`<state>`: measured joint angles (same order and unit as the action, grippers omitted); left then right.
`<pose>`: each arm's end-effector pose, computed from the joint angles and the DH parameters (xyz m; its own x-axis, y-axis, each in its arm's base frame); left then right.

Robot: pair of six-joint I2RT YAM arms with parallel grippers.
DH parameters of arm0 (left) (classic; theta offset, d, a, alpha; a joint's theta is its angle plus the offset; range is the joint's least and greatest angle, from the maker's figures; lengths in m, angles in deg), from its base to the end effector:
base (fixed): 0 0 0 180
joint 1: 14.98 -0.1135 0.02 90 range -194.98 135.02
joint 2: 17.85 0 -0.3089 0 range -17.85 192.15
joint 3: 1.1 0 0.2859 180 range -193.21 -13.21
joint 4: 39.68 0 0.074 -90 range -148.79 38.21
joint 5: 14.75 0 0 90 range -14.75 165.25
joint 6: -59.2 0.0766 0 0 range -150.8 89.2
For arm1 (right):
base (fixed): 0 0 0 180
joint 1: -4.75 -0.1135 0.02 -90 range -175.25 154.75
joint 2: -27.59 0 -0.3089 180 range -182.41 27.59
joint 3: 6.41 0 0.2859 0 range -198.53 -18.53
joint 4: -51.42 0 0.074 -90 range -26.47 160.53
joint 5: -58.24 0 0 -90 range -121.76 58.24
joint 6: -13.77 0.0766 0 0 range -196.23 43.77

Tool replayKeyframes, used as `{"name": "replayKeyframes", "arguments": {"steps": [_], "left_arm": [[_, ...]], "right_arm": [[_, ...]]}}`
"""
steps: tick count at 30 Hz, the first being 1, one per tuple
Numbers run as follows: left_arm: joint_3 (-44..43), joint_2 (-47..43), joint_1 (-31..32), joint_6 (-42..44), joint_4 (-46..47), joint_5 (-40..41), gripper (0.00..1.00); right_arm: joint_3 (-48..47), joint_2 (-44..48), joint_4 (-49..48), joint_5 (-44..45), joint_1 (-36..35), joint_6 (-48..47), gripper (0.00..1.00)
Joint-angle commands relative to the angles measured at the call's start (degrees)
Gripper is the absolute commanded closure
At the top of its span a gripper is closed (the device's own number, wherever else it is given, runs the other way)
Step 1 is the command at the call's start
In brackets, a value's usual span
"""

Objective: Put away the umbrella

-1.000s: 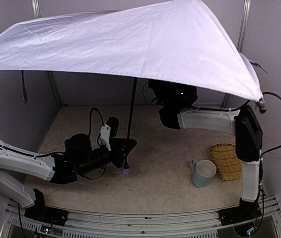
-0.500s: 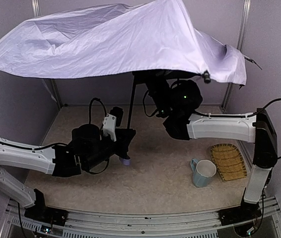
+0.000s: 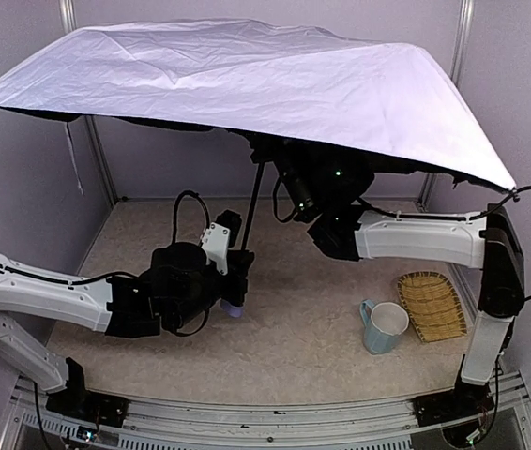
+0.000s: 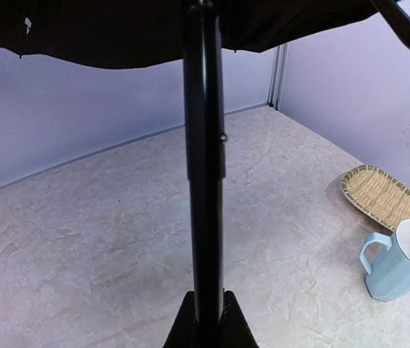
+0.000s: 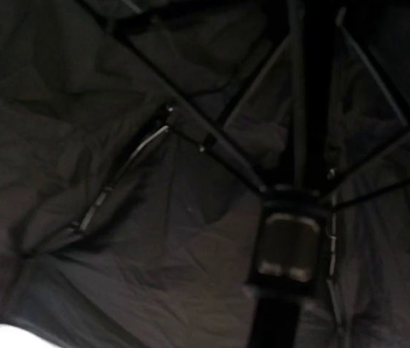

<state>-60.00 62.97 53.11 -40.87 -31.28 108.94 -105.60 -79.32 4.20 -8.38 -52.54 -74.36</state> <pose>0.1774 -0.3273 0.2795 -0.1857 0.0718 -0.9800 0.5467 0.8363 -0.0423 0.2982 0.4081 0.4624 0.3237 0.5595 -0.7630 -0.6178 0.7358 0.2775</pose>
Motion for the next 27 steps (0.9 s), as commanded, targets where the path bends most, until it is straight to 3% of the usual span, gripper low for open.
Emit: {"name": "replayKeyframes", "arguments": {"steps": [1,2,7,10,12,15,21,25,27], "left_arm": [[-2.85,-0.24,0.53,1.96,2.57,2.69,1.0],[-2.8,-0.21,0.5,1.98,2.47,2.72,1.0],[-1.76,-0.8,0.5,2.66,4.52,-0.19,1.0],[1.73,-2.21,0.4,4.72,8.93,-6.02,1.0],[5.69,-3.53,-0.03,7.07,14.68,-11.66,0.83],[9.87,-5.18,-1.19,9.12,21.39,-19.58,0.68],[11.45,-4.83,-5.52,5.99,22.24,-29.1,0.48],[11.99,-4.39,-6.51,5.15,23.36,-34.04,0.39],[11.71,-3.47,-7.05,4.39,23.11,-34.65,0.42]], "right_arm": [[-0.1,1.96,1.87,0.04,-0.15,0.49,0.62],[-0.01,2.23,2.07,-0.39,-0.12,1.06,0.63],[1.17,3.37,1.42,-0.64,-0.14,2.25,1.0],[2.85,5.13,1.0,-2.24,0.01,5.85,1.0],[3.48,6.35,1.08,-4.31,0.15,8.41,1.0],[4.1,7.59,0.94,-8.36,0.15,13.5,1.0],[2.85,7.65,1.55,-14.7,0.15,21.82,1.0],[2.43,6.96,0.97,-15.78,0.14,23.84,1.0],[2.31,6.6,0.51,-16.73,0.2,25.4,1.0]]}}
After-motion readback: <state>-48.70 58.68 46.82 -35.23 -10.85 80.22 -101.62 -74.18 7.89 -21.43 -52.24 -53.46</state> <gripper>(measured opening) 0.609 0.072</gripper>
